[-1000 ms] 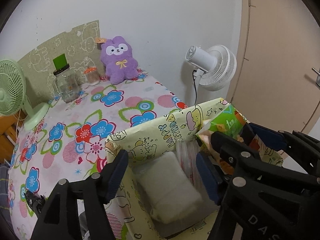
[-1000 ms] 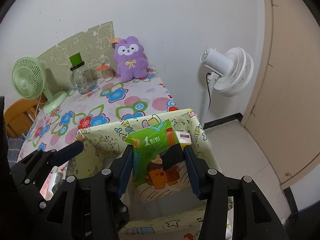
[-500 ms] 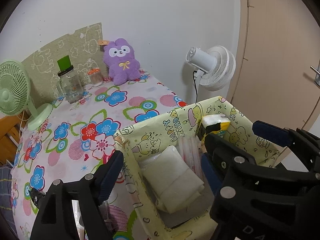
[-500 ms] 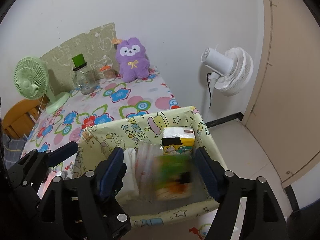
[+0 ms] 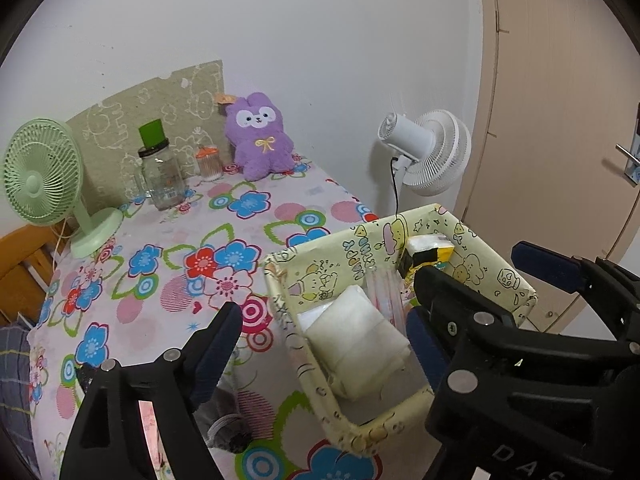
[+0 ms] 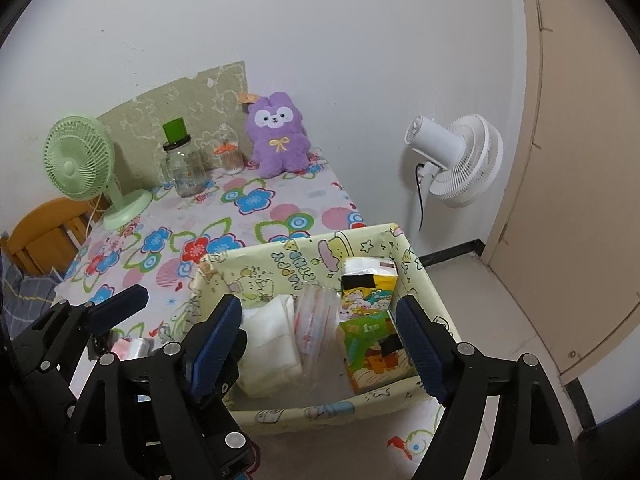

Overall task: Organize soft objects
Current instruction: 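Open both tools to drop the white cloth and green snack box into the box, then move both tools back over the remaining soft items on the table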

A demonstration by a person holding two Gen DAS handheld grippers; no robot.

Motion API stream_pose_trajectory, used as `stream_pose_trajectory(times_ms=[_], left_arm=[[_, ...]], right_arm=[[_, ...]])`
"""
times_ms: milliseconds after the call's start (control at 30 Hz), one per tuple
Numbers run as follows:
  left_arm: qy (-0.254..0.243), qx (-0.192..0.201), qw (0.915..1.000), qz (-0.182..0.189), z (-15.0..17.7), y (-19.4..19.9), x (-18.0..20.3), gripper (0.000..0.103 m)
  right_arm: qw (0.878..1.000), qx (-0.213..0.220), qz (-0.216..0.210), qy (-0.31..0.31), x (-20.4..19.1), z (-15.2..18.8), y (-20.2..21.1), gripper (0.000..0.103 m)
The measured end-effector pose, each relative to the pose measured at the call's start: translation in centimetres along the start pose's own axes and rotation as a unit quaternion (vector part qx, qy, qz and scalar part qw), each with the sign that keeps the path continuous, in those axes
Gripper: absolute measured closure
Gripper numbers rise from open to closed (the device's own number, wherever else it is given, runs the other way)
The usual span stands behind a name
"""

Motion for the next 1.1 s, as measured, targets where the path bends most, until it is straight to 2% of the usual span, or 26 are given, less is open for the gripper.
stream_pose_trajectory(times_ms=[200,700,1100], left_arm=[[0.006,0.015,0.9999,-0.003,0.1,1.7,-1.1,0.014],[0.022,0.041,0.9987,-0.018,1.1,5.4,-4.0,0.008],[0.04,0.052,0.9973,-0.033,2.2,7.2,-7.2,0.004]], right_arm=[[1.0,0.013,0.005,0.001,-1.0,-0.1,1.5,0.014],[0.999,0.041,0.004,0.027,-4.7,-0.3,4.6,0.01],[0.998,0.051,-0.005,0.042,-8.0,0.0,5.5,0.004]])
Point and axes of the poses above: each gripper's, at about its wrist camera, not at the fingertips, and y roughly against the way its jaws point, x to its right, z to its underside, the point moved 7 cm from there along -y, roughly the way its jaws point, and after that the axes turned 10 degrees about y, right-handed, at the moved point
